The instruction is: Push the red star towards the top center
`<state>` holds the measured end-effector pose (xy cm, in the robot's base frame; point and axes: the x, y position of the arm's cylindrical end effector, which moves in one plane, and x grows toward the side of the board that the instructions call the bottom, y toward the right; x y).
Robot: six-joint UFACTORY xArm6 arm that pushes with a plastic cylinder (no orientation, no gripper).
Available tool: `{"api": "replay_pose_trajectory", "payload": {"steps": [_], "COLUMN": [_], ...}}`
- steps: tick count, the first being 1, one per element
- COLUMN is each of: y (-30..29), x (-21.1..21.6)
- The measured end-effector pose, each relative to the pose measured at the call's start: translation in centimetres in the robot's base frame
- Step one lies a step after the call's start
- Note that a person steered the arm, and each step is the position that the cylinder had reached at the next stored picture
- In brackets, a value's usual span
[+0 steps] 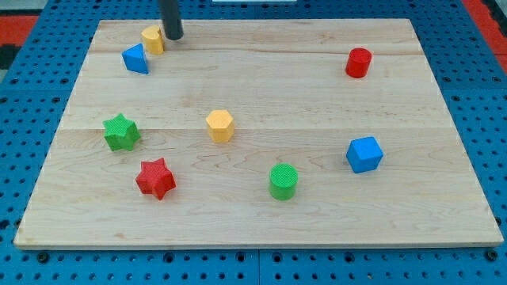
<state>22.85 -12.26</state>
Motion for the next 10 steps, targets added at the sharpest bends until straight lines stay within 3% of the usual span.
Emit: {"api": "replay_pose_trajectory", "payload": {"steps": [1, 2, 3, 4, 5, 7, 8, 10], "y": [4.0, 0.9, -6.1, -5.0, -4.0, 7.8, 5.6, -1.7], "x": [5.4, 8.3, 8.3, 12.3, 17.7, 27.6, 37.0, 33.7]}}
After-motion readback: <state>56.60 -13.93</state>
